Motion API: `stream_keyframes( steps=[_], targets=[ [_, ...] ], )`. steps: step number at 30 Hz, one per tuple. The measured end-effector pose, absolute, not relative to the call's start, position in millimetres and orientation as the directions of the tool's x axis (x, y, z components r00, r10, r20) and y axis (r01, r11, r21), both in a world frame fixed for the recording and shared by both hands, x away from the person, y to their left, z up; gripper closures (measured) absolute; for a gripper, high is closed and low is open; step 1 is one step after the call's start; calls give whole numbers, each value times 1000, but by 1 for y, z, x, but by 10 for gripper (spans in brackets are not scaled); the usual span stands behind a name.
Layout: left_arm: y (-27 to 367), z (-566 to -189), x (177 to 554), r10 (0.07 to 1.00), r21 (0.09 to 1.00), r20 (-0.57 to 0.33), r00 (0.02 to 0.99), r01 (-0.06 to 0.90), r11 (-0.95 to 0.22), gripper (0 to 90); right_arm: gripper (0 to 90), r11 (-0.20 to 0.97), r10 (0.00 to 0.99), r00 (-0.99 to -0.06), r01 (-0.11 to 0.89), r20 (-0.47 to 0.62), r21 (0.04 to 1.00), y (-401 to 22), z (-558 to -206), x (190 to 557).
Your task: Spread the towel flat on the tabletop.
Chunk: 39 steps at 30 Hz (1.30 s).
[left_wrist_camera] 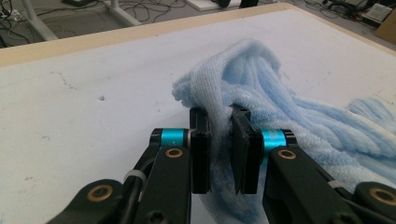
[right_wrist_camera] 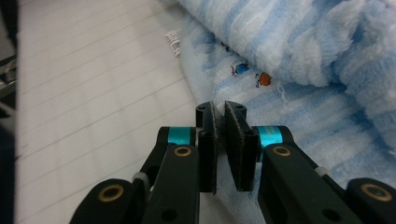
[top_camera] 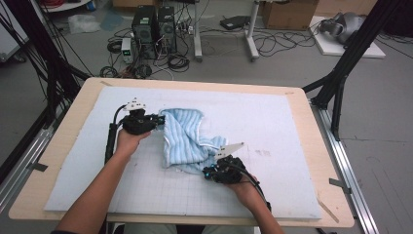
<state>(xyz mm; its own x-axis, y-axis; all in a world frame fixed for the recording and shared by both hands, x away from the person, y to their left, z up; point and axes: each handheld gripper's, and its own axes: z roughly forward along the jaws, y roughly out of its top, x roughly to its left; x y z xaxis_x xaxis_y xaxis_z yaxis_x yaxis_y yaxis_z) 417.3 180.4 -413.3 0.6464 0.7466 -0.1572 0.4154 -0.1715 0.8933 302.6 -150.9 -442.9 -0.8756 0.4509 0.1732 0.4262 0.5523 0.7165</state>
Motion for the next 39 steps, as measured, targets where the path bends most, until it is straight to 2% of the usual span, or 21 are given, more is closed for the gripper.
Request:
stream_keyframes(
  steps=[5,8,9,10,11,12,14,19,21,25,29,30,34,39],
  targets=[
    [183,-415,419,757,890,-160,634,424,-168,792,832,590,349,-916,377,196,714,-152,-441,275],
    [183,-417,420,756,886,-161,635,430,-172,791,789,585,341,-921,364,188,725,-153,-439,270],
    [181,-417,420,754,885,-155,638,429,-181,791,638,538,356,-917,360,181,763,-155,-433,271],
    [180,-417,420,757,886,-158,635,430,-176,784,596,501,380,-910,354,167,790,-157,-428,273],
    [180,-417,419,761,886,-160,629,431,-170,753,557,467,393,-906,341,154,816,-159,-423,276],
    [180,-417,419,761,886,-160,629,431,-170,683,484,435,418,-898,331,138,837,-161,-417,280],
    [181,-415,419,779,887,-173,603,439,-143,540,451,405,471,-875,325,109,855,-162,-406,289],
    [188,-412,415,792,892,-180,584,436,-118,468,433,375,543,-836,326,79,868,-157,-391,316],
    [192,-412,412,793,892,-175,583,434,-122,464,452,410,547,-833,355,84,840,-139,-393,340],
    [197,-414,407,794,892,-178,581,437,-120,464,498,491,555,-831,357,30,795,-119,-400,357],
    [201,-416,402,790,890,-179,586,439,-125,462,790,566,578,-815,375,-30,734,-99,-411,379],
    [201,-416,402,790,890,-179,586,439,-125,462,827,580,576,-815,360,-56,730,-98,-412,382],
    [201,-417,398,784,889,-179,594,439,-130,462,849,560,619,-782,376,-71,738,-104,-412,391],
    [199,-419,394,778,891,-161,608,429,-151,460,854,488,724,-685,422,-85,764,-132,-413,410]
  ],
)
